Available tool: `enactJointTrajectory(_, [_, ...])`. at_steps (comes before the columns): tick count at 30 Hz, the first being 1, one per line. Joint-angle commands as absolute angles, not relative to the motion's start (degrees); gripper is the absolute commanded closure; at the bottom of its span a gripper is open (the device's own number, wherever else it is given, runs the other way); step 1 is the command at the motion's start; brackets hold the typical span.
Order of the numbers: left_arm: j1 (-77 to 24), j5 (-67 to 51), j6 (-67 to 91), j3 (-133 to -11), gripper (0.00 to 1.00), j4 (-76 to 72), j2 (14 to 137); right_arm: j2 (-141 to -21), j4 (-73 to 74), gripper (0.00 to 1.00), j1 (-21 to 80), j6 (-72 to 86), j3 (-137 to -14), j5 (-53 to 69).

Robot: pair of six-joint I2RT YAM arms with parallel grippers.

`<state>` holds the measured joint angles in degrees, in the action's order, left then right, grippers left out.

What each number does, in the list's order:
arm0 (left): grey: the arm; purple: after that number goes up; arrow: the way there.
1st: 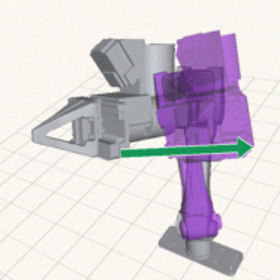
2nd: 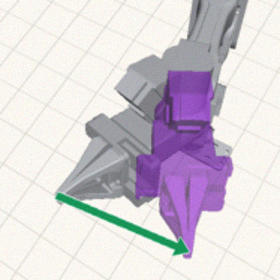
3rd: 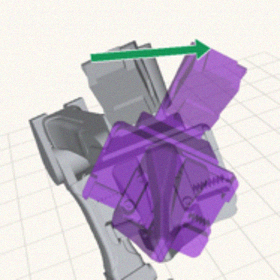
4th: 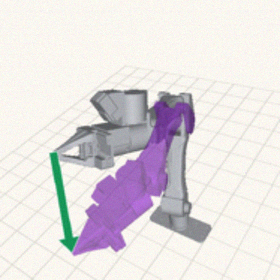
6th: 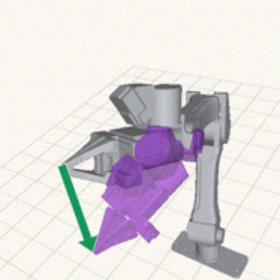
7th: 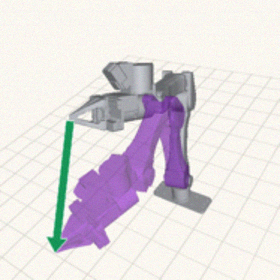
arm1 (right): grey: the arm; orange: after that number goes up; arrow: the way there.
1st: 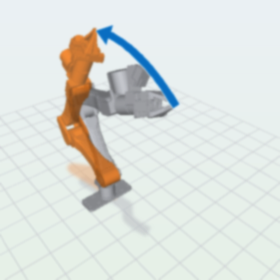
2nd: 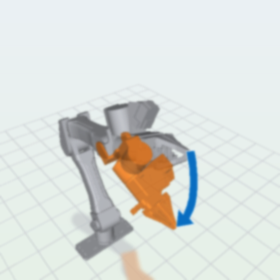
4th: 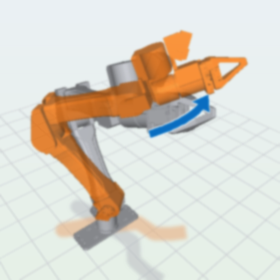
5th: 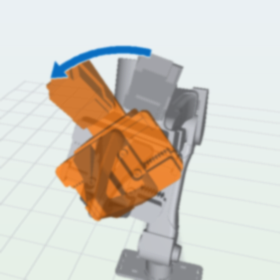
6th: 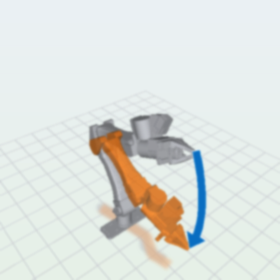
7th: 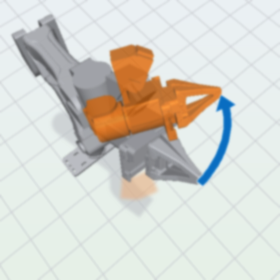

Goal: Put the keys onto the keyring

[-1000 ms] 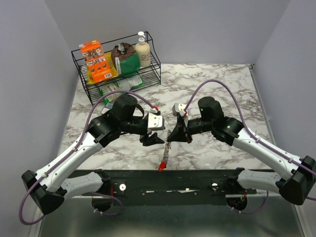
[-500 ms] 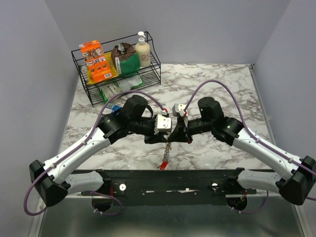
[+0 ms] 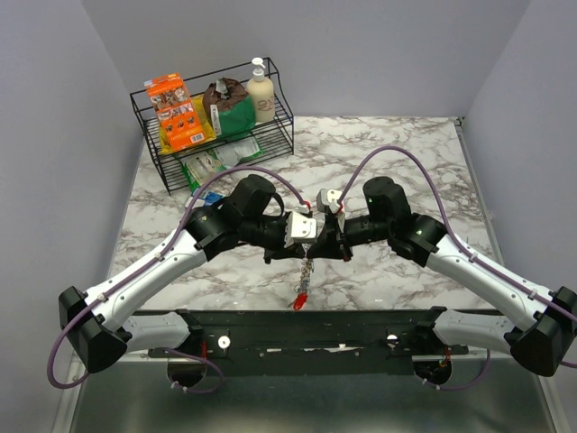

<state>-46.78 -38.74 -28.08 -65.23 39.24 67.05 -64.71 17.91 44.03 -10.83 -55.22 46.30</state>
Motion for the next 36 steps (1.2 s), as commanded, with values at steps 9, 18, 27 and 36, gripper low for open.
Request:
enactJointTrajectory(9, [-47.4, -37.8, -29.0, -66.5, 1.0, 38.6, 67.1, -62.8, 15.9, 0.99, 43.9, -10.5, -55.2, 46.1])
enactJointTrajectory(18, [-47.4, -35.9, -22.0, -57.7, 1.0, 25.1, 60.8, -59.7, 10.8, 0.57, 43.9, -6.9, -52.7, 41.6])
enactJointTrajectory(27, [-47.4, -33.9, -13.7, -50.0, 1.0, 10.7, 55.8, -56.4, 7.1, 0.33, 43.9, -3.8, -51.3, 39.2])
enactJointTrajectory(36, [-47.4, -30.9, -7.2, -42.1, 1.0, -5.7, 49.9, -52.2, 1.3, 0.3, 40.9, 3.2, -48.4, 36.1])
